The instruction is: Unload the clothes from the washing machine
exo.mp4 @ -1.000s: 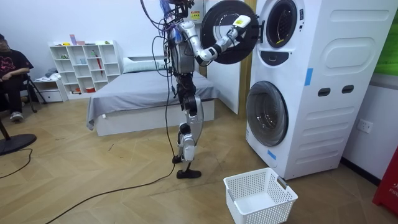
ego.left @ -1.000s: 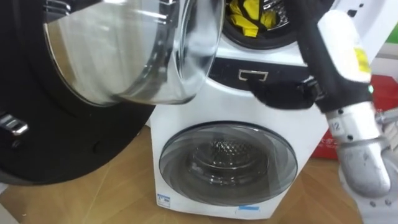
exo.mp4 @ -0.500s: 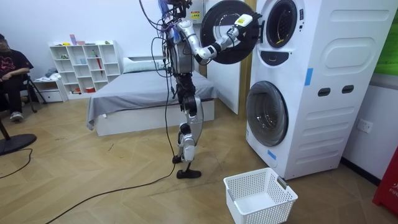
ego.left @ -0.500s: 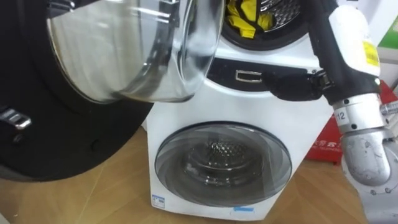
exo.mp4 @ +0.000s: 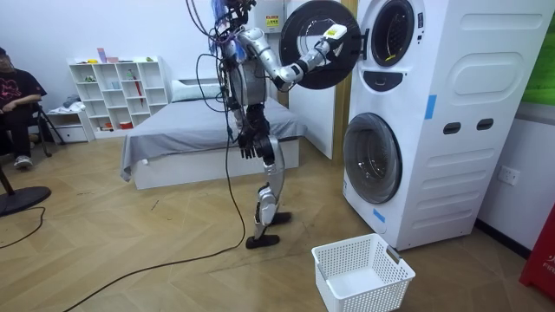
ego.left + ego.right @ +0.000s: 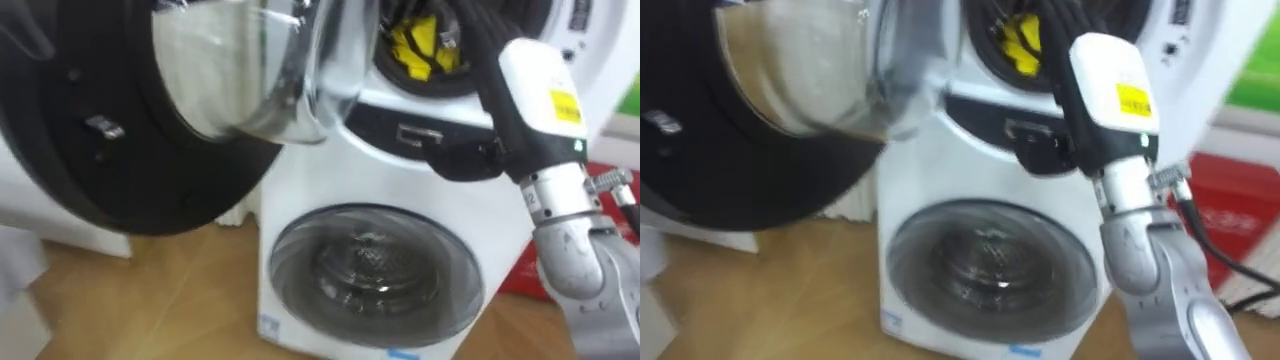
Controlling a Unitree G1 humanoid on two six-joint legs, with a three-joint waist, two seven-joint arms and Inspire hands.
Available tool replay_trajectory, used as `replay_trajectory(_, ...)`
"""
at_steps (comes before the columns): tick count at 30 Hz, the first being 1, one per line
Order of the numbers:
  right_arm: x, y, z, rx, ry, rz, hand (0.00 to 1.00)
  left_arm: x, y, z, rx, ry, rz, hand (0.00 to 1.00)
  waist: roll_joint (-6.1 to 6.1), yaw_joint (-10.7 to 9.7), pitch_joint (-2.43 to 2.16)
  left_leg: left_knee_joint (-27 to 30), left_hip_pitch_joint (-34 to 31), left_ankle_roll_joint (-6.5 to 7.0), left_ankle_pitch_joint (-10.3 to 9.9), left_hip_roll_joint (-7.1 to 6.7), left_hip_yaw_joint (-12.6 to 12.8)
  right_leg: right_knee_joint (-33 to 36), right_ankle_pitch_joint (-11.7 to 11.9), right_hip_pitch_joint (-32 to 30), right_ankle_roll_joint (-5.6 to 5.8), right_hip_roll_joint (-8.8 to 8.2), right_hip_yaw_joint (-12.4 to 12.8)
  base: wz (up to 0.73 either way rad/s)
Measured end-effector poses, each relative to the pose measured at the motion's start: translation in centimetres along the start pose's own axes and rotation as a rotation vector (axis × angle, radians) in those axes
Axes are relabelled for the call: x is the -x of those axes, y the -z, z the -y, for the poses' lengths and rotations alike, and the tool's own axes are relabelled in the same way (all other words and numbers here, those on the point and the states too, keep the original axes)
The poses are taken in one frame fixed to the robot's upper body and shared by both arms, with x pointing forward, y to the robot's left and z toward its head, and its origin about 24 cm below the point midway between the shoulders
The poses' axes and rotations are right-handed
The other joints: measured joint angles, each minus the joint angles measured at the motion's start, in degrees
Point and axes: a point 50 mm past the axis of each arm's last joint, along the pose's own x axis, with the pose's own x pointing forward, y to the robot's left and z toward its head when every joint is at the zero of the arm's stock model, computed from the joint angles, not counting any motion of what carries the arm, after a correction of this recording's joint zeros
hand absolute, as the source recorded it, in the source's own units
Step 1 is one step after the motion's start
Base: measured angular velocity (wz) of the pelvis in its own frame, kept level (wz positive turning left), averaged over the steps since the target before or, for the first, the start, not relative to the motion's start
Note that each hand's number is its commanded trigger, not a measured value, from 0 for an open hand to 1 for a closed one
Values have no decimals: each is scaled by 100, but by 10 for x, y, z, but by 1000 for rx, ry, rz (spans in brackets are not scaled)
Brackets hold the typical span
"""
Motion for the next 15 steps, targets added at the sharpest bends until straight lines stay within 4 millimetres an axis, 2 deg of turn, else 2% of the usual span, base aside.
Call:
replay_trajectory(1, -2, -2, 0, -13, 2, 8, 0, 1, 5, -2, 7, -9, -9, 0, 109, 39, -35, -357, -50, 77, 407, 9, -25, 24, -74, 62, 10, 27, 63, -32)
replay_trajectory(2, -2, -2, -1, -15, -1, 7, 0, 1, 8, -5, 11, -14, -17, 0, 97, 24, -37, -468, -27, 87, 604, 8, -28, 27, -123, 103, 17, 23, 85, -18)
replay_trajectory(3, -2, -2, -1, -15, -4, 6, 0, 2, 13, -10, 19, -27, -29, 0, 65, -54, -38, -552, 28, 164, 917, -1, 39, 33, -236, 160, 52, -6, 102, -6)
replay_trajectory(4, -2, -1, -1, -12, -4, -5, 0, 2, 15, -14, 19, -38, -32, 0, -38, -120, -64, -562, 77, 299, 1077, -32, 129, 37, -309, 205, 109, -63, 105, -7)
replay_trajectory(5, -2, 0, -1, -13, -5, -10, 0, 2, 16, -15, 25, -41, -32, 0, -81, -127, -71, -535, 102, 347, 1108, -62, 164, 34, -342, 240, 118, -107, 114, -17)
replay_trajectory(6, -1, 1, -2, -12, -6, -17, 0, 2, 15, -15, 27, -40, -28, 0, -116, -133, -74, -358, 134, 471, 1074, -140, 206, 7, -391, 374, 132, -207, 119, -21)
replay_trajectory(7, 0, 2, -2, -14, -9, -21, 0, 2, 11, -13, 27, -37, -13, 0, -161, -168, -84, -146, 158, 518, 826, -250, 266, 64, -522, 464, 202, -354, 92, -14)
replay_trajectory(8, 0, 2, -2, -18, -8, -24, 0, 1, 7, -13, 25, -35, -2, 0, -172, -196, -77, -38, 160, 558, 706, -319, 274, 185, -607, 482, 262, -424, 49, 0)
replay_trajectory(9, 1, 4, -2, -27, -8, -35, 0, 1, 1, -13, 32, -37, 24, 0, -169, -270, -73, 175, 201, 628, 471, -409, 284, 591, -722, 455, 426, -546, -72, 7)
replay_trajectory(10, 4, 7, -3, -25, -18, -45, 0, 0, -11, -15, 53, -46, 62, 0, -98, -260, -24, 316, 312, 701, 274, -454, 296, 1358, -723, 271, 559, -626, -160, 7)
replay_trajectory(11, 7, 8, -5, -28, -25, -52, 0, 0, -13, -17, 65, -53, 72, 0, -87, -277, -15, 337, 389, 730, 211, -497, 310, 1798, -670, 131, 656, -691, -210, 0)
replay_trajectory(12, 9, 10, -7, -41, -35, -62, 0, 0, -16, -21, 65, -75, 87, 0, -82, -311, 5, 345, 552, 811, 106, -578, 377, 2664, -444, -141, 974, -852, -248, 0)
replay_trajectory(13, 10, 11, -7, -49, -39, -69, 0, 0, -21, -25, 63, -95, 103, 0, -65, -325, 8, 324, 712, 859, -17, -643, 390, 3274, -73, -364, 1019, -987, -339, -3)
replay_trajectory(14, 10, 12, -7, -48, -40, -70, 0, 0, -23, -26, 61, -105, 108, 0, -49, -326, 1, 293, 812, 877, -72, -667, 378, 3514, 158, -460, 1010, -1026, -388, 6)
replay_trajectory(15, 10, 13, -6, -45, -40, -71, 0, 0, -26, -29, 48, -121, 121, 0, 2, -409, 9, 239, 975, 904, -158, -709, 232, 3853, 616, -581, 956, -1028, -503, 28)
